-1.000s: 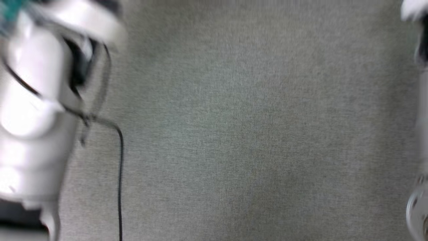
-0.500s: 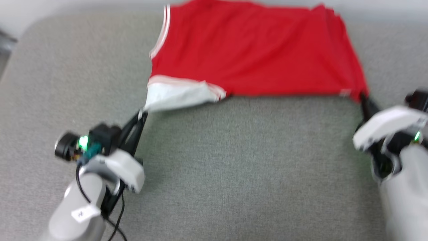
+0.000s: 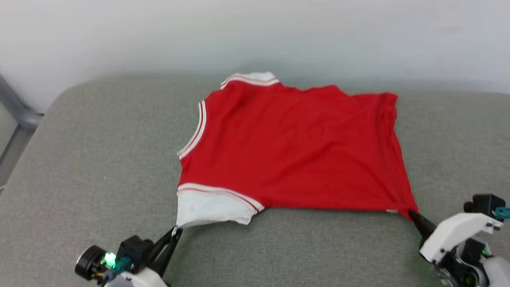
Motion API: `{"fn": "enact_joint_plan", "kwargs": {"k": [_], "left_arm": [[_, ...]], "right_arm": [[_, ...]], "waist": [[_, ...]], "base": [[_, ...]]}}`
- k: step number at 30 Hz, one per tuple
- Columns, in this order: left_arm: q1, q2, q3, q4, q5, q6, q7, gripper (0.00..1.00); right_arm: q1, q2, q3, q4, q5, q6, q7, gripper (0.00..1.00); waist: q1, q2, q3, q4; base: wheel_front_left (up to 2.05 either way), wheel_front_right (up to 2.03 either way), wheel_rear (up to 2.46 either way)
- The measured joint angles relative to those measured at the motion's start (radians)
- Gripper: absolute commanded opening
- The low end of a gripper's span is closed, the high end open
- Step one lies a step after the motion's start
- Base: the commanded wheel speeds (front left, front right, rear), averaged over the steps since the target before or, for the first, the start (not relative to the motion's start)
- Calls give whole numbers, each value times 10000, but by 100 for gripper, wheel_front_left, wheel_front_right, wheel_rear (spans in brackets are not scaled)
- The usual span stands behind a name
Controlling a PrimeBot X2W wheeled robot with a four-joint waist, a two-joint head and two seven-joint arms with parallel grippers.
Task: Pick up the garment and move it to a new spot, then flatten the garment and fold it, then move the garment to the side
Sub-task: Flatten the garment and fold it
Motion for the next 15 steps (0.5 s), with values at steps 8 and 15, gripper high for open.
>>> {"fn": "enact_joint_plan", "kwargs": {"k": [8,15], "left_arm": [[1799,759,-33,-1941,-502,52,665,0],[3541,1632,-138,-3889,-857,186,1590,0]], "right_arm": [[1632,-1172,477,-1806,1012,0,1007,0],[3004,-1921,704,-3404,1047,0,1547,0]], "waist": [[0,1,-695,-222],[1,0,-855,-234]], "base": [[0,0,0],[0,0,0]]}}
